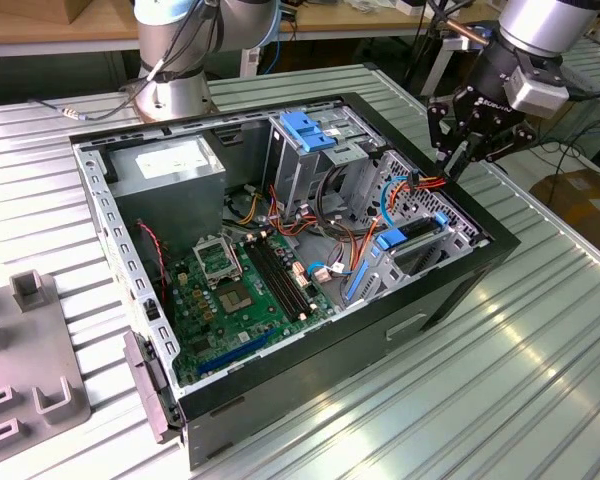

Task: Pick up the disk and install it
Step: 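Insert the first disk wire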

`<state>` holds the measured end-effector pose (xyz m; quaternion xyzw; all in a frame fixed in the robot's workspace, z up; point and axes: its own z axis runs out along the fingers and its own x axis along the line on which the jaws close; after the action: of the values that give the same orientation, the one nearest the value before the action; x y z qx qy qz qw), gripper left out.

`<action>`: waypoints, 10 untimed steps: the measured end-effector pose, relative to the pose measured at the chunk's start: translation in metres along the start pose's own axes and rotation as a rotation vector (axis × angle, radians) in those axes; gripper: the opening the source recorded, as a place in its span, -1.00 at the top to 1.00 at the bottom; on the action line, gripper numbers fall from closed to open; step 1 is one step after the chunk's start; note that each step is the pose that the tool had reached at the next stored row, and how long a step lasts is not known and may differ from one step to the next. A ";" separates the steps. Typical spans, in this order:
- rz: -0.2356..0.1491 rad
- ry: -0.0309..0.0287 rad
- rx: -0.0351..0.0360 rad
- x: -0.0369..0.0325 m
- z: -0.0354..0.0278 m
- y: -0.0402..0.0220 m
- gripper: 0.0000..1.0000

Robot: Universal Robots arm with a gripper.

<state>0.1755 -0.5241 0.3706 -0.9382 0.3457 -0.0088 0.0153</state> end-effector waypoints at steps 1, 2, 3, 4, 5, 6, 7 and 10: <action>-0.003 0.0021 0.0014 0.0000 0.0005 0.0000 0.40; -0.006 0.0045 0.0032 0.0000 0.0009 0.0001 0.40; -0.008 0.0071 0.0052 0.0000 0.0013 0.0001 0.40; -0.012 0.0095 0.0071 0.0000 0.0018 0.0001 0.40; -0.015 0.0114 0.0090 0.0001 0.0023 0.0002 0.40; -0.019 0.0135 0.0108 0.0003 0.0027 0.0005 0.40; -0.025 0.0174 0.0141 0.0008 0.0030 0.0012 0.40; -0.043 0.0212 0.0183 0.0025 0.0034 0.0033 0.40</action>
<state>0.1753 -0.5281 0.3671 -0.9451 0.3255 -0.0222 0.0201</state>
